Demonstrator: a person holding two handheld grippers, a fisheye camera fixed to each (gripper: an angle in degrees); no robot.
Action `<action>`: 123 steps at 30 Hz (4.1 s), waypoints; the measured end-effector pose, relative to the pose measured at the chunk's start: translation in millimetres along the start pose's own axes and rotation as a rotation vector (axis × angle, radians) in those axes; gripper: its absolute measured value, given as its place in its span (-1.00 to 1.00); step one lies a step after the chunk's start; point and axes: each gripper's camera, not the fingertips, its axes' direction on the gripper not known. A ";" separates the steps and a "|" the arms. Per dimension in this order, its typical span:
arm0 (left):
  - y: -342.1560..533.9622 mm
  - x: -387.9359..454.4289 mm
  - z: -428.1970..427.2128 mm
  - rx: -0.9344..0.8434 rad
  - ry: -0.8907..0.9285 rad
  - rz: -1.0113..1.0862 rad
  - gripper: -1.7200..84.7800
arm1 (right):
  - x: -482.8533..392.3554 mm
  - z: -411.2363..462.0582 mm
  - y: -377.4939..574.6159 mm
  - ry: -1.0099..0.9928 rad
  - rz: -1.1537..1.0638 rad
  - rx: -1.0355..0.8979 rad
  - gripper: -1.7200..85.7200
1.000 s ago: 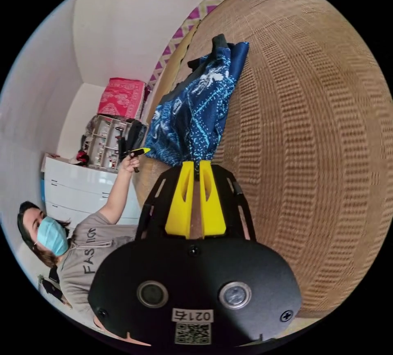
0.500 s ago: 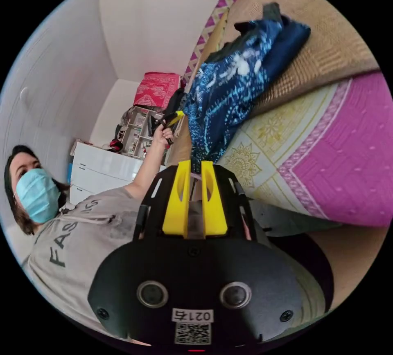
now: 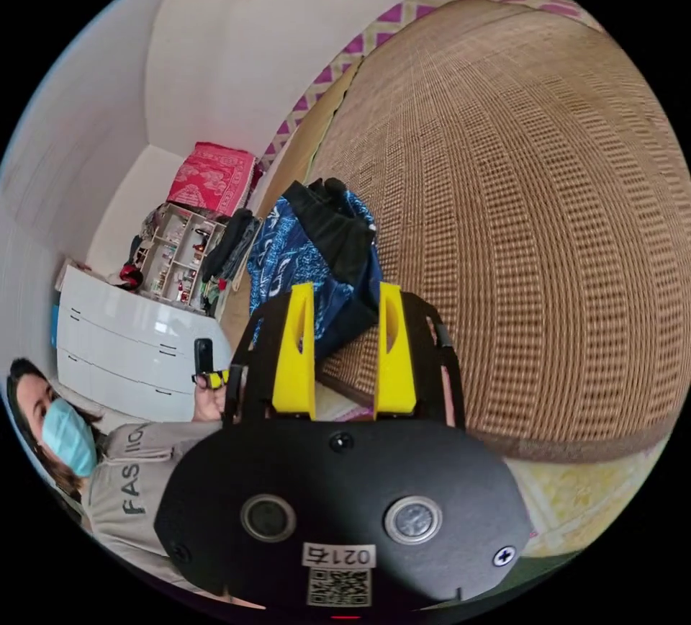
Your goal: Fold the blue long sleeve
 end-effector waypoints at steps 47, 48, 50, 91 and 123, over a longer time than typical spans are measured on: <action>-39.7 -63.6 -247.1 0.661 0.158 0.083 -0.98 | -229.4 284.4 -302.2 -0.299 -0.130 -0.155 -0.80; -53.5 -40.4 -233.4 0.603 0.040 0.152 -0.98 | -247.4 272.0 -287.5 -0.300 -0.220 -0.119 -0.85; -84.3 -10.5 -196.1 0.480 -0.080 0.256 -0.98 | -283.3 272.2 -262.0 -0.291 -0.384 -0.144 -0.93; 33.2 -99.6 -109.3 0.602 0.285 0.146 -0.98 | -92.0 156.5 -213.4 -0.168 0.108 -0.043 -0.83; 68.3 -117.2 -106.1 0.544 0.269 0.188 -0.98 | -176.8 96.0 -20.3 0.916 -0.582 0.131 -0.98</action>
